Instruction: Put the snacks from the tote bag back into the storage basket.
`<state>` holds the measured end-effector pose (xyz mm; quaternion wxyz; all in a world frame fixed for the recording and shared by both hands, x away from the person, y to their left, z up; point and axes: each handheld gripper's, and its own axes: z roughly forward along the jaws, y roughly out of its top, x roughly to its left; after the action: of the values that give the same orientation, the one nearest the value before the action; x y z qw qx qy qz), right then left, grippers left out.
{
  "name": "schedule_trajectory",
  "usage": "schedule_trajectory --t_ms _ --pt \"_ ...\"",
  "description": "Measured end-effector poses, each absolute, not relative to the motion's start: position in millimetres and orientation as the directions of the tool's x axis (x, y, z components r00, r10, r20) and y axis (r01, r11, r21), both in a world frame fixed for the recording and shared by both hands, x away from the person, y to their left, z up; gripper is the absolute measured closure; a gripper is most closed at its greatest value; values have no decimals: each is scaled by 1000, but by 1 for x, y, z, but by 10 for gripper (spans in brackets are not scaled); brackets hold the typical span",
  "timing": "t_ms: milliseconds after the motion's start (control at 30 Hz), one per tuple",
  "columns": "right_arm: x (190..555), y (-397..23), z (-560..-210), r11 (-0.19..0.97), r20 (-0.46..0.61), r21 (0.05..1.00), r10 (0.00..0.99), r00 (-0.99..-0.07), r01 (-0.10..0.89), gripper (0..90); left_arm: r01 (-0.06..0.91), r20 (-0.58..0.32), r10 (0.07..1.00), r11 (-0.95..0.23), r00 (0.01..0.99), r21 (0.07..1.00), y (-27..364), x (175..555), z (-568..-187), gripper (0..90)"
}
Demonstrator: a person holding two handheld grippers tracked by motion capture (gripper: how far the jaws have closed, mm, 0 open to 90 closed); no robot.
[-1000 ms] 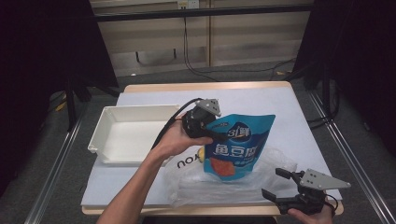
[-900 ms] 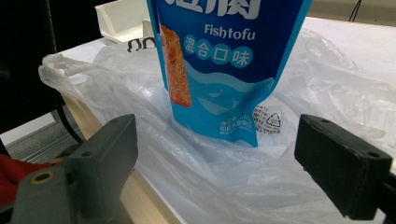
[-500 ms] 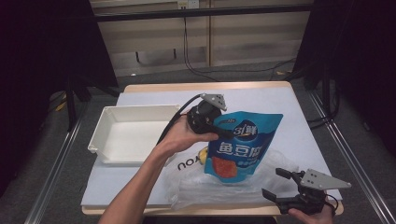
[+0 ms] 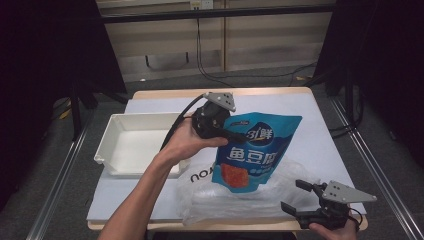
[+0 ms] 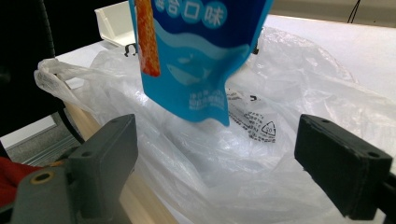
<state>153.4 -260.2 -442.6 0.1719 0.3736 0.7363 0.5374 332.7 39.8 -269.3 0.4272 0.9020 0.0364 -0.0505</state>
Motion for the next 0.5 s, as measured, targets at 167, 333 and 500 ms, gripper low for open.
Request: schedule_trajectory --t_ms 167,333,500 --pt "153 -261 -442 137 151 921 737 -659 364 134 118 -124 33 -609 992 784 50 332 -260 900" --pt "153 -261 -442 132 156 922 735 -660 364 134 118 -121 36 -606 992 787 62 335 -251 900" --pt "153 -261 -442 132 156 922 735 -660 365 134 113 -102 53 -603 993 790 70 335 -242 900"
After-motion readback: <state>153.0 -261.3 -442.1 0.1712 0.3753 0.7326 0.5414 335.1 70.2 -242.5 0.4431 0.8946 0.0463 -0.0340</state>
